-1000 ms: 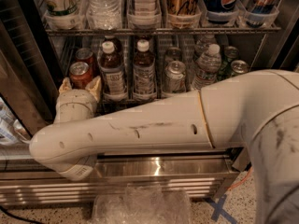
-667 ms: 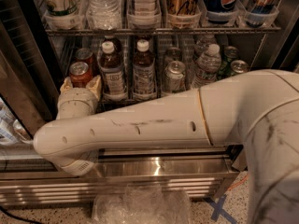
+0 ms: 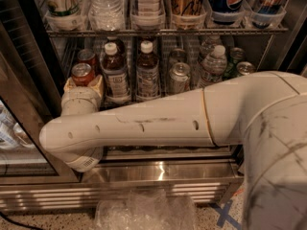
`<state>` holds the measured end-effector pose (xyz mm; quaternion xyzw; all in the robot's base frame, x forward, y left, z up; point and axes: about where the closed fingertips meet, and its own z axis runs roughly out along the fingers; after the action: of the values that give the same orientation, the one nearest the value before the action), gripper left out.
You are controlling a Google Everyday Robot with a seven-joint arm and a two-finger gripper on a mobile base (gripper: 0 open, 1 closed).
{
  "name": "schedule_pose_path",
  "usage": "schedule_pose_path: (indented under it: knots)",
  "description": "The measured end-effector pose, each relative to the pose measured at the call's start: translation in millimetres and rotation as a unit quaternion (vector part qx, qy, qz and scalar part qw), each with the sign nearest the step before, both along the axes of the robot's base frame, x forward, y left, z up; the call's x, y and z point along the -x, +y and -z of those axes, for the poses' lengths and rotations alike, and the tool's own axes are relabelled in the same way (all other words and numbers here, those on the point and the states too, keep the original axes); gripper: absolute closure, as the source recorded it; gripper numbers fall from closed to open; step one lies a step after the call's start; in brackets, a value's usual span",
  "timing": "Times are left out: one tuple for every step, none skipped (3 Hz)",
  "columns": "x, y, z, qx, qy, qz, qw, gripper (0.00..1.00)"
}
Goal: Pick coke can from middle shelf of fridge
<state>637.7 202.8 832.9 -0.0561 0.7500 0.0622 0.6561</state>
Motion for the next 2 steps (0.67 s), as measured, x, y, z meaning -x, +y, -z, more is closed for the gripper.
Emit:
schedule_pose_path:
  knots:
    - [0.0,0.0,0.0,0.000,0.000,0.000,1.0000,0.76]
    - [-0.2,-0.2,-0.2,0.000,0.000,0.000,1.0000,0.98]
